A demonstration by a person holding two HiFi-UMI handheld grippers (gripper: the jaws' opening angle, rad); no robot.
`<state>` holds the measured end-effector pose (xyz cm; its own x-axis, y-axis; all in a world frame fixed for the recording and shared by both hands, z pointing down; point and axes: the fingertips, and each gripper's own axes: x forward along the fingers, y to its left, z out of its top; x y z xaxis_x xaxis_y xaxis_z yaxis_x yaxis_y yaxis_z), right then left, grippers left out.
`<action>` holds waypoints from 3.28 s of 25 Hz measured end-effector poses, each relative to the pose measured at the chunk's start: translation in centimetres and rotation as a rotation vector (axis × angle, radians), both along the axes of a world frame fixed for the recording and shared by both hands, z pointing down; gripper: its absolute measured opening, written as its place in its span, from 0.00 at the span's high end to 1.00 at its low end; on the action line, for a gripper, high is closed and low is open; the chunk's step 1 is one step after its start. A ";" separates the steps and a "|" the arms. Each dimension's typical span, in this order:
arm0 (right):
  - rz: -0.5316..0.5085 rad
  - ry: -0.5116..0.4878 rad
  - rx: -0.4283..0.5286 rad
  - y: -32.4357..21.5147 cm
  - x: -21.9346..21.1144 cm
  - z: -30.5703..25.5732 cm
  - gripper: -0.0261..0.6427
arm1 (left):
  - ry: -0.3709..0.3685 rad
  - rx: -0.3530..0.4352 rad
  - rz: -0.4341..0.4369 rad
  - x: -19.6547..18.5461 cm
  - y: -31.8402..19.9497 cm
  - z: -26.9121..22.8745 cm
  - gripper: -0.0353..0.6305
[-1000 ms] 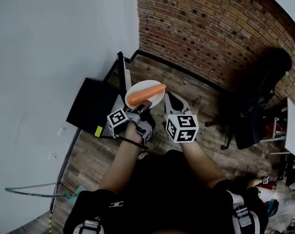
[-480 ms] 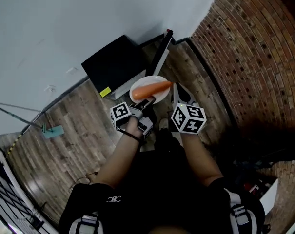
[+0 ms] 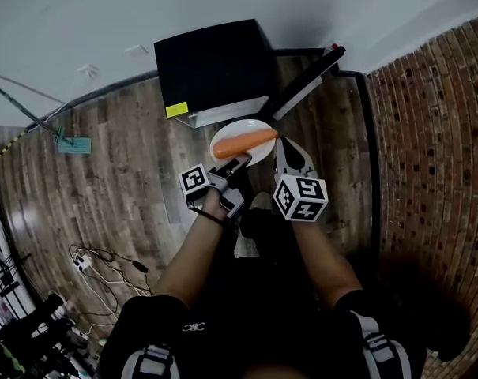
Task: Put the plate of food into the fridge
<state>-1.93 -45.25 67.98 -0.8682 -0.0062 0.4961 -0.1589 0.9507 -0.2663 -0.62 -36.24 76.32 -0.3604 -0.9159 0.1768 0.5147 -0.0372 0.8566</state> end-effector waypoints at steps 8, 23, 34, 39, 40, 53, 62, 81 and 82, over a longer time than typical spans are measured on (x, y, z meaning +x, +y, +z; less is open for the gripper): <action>-0.026 -0.026 -0.042 0.6 -1.8 19.3 0.94 | -0.057 -0.066 -0.075 -6.4 1.1 21.5 0.90; -0.116 -0.117 0.043 1.0 -6.0 32.5 0.94 | -0.212 -0.111 -0.176 -18.4 0.2 34.3 0.90; -0.083 -0.100 0.026 -0.3 -4.4 34.5 0.94 | -0.212 -0.162 -0.170 -24.6 -1.2 36.3 0.90; -0.046 -0.086 -0.003 -1.6 -3.4 35.4 0.94 | -0.157 -0.154 -0.211 -25.8 -1.7 37.4 0.88; -0.041 -0.080 -0.008 -1.7 -3.2 35.7 0.94 | -0.147 -0.148 -0.221 -26.1 -1.7 37.3 0.88; -0.027 -0.064 -0.030 -2.3 -2.5 36.3 0.94 | 0.121 0.026 -0.296 -24.1 -1.5 37.0 0.67; -0.046 -0.077 -0.033 -0.9 -3.2 35.8 0.94 | -0.118 -0.191 -0.060 -18.9 -1.2 37.3 0.95; -0.134 -0.250 0.041 4.1 -9.3 15.8 0.94 | -1.508 -0.942 0.021 -15.0 4.0 5.9 0.95; -0.132 -0.253 0.039 4.2 -9.4 13.3 0.94 | -1.528 -0.974 0.017 -14.9 4.3 3.5 0.95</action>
<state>-11.29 -41.03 81.30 -0.9589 0.1005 0.2652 0.0340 0.9690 -0.2445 -15.50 -31.96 79.82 -0.6948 -0.7030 0.1519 -0.6659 0.7086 0.2336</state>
